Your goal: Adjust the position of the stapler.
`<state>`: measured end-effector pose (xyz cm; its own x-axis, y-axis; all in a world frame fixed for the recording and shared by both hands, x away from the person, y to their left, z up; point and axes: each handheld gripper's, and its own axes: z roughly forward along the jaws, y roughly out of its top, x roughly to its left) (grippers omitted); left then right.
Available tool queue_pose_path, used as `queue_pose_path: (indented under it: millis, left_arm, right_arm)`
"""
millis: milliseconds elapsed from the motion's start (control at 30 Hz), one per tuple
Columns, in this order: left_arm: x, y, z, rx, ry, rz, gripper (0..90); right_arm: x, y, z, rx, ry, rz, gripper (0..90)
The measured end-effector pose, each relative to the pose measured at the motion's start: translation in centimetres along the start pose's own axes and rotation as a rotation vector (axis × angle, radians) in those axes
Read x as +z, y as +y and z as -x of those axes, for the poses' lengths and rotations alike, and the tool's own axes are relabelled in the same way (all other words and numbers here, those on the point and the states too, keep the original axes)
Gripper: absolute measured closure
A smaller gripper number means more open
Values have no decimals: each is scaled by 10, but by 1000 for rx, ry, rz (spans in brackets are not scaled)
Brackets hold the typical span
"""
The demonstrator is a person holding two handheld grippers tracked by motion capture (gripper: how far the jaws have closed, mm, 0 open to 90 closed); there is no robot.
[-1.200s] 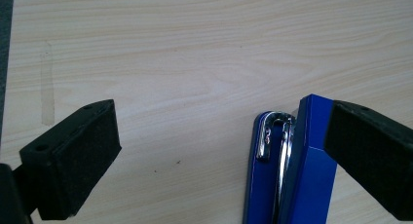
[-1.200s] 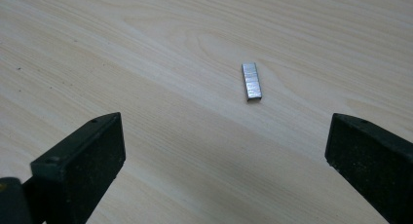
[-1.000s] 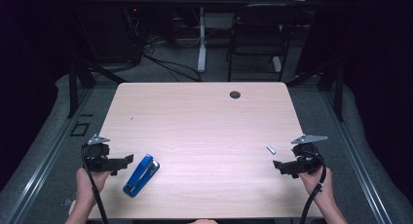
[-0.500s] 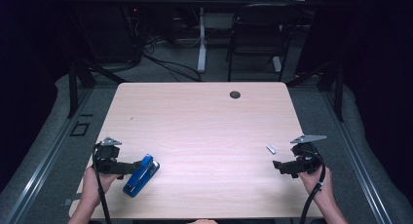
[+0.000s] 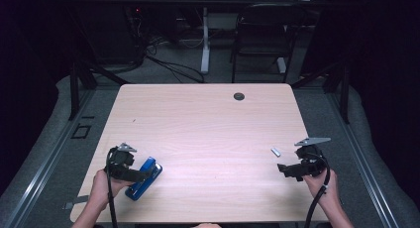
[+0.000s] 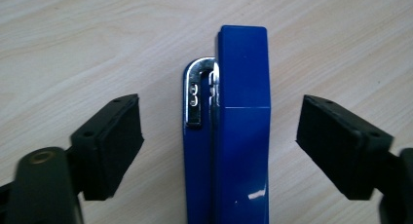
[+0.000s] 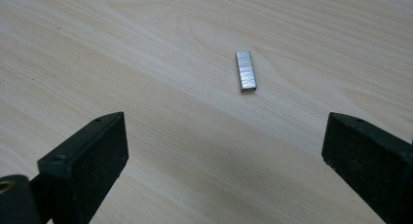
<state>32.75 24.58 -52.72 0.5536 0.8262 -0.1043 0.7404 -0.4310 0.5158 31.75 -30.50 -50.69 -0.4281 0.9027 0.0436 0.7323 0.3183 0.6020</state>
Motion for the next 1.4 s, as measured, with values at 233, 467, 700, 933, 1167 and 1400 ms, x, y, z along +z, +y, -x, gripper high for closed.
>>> queue_pose_path:
  millis: [233,467,700,933,1167,1400]
  left_arm:
    - [5,1,1,18,-11,-31,382]
    - [9,0,1,47,-29,-61,509]
    - [11,0,-1,56,-53,-67,614]
    - [10,-1,0,65,-53,-58,632]
    - [10,0,1,97,-50,-64,631]
    - [10,2,2,132,-69,-58,635]
  right_arm:
    - [-1,0,-1,-6,-6,-9,30]
    - [0,0,-1,-9,-6,-18,32]
    - [1,0,-1,-4,-6,-20,49]
    - [1,0,-1,-5,-7,-23,50]
    - [2,0,-1,-8,-6,-28,52]
    - [2,0,-1,-14,-9,-35,53]
